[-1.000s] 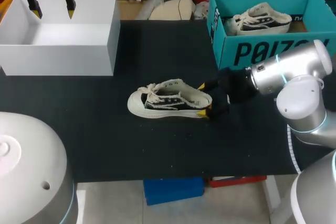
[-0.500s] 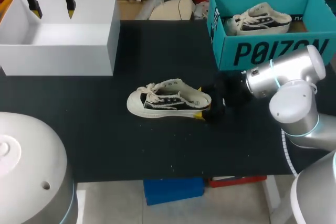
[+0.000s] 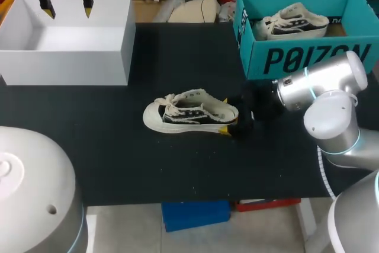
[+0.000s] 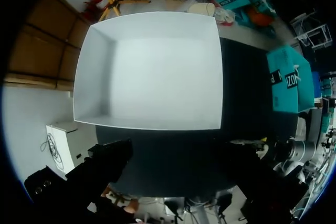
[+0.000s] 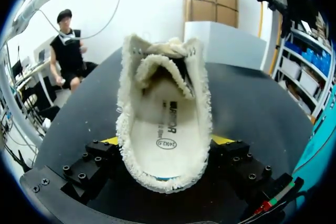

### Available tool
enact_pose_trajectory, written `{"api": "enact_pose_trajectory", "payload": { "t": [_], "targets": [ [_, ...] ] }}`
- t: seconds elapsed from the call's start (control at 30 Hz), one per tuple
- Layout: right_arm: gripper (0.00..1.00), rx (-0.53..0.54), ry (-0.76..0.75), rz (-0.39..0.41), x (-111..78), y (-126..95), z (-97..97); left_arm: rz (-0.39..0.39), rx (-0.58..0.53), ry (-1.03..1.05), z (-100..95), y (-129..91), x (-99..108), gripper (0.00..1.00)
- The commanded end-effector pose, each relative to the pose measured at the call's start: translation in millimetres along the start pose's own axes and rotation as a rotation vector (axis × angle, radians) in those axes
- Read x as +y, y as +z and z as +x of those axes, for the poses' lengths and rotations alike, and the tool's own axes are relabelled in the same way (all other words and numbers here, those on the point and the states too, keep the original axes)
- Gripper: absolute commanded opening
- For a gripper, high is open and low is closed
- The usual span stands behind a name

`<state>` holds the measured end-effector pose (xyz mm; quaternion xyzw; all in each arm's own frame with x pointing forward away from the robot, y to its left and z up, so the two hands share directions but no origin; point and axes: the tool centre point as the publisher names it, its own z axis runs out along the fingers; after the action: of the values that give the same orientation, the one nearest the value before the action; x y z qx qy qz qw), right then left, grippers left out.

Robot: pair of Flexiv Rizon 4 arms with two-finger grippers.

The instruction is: Take the shoe out of the shoebox, open the shoe tongue, remove and reinsert the insole, then place the shoe into the shoebox

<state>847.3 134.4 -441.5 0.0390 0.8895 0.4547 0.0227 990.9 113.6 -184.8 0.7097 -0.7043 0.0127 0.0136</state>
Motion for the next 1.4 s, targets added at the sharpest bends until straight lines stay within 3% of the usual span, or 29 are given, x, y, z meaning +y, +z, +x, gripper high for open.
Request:
{"api": "enact_pose_trajectory", "payload": {
  "t": [0.03, 0.37, 0.47, 0.57, 0.67, 0.77, 1.23, 1.3, 1.4],
  "targets": [
    [0.0, -0.002, 0.001, 0.002, 0.0, 3.2, -0.2, 0.035, -0.019, 0.048, 32.1, -4.0, 26.5, 1.0],
    [0.0, -0.002, 0.001, 0.002, 0.0, 3.2, -0.2, 0.098, -0.019, 0.561, 108.3, 3.3, 92.9, 1.0],
    [0.0, -0.002, 0.001, 0.002, 0.0, 3.2, -0.2, 0.067, -0.07, 0.53, 125.2, 8.2, 98.9, 1.0],
    [0.0, -0.002, 0.001, 0.002, 0.0, 3.2, -0.2, -0.004, -0.114, 0.378, 142.4, 16.3, 98.9, 1.0],
    [0.0, -0.002, 0.001, 0.002, 0.0, 3.2, -0.2, -0.014, -0.145, 0.235, 154.0, 25.1, 98.7, 1.0],
    [0.0, -0.002, 0.001, 0.002, 0.0, 3.2, -0.2, -0.066, -0.098, 0.247, 161.4, 27.8, 105.6, 1.0],
    [0.0, -0.002, 0.001, 0.002, 0.0, 3.2, -0.2, -0.066, -0.098, 0.247, 161.4, 27.8, 105.6, 1.0],
    [0.0, -0.002, 0.001, 0.002, 0.0, 3.2, -0.2, -0.063, -0.139, 0.169, 156.5, 23.8, 103.9, 1.0],
    [0.0, -0.002, 0.001, 0.002, 0.0, 3.2, -0.2, -0.064, -0.167, 0.103, 167.9, 24.1, 109.8, 1.0]
  ]
}}
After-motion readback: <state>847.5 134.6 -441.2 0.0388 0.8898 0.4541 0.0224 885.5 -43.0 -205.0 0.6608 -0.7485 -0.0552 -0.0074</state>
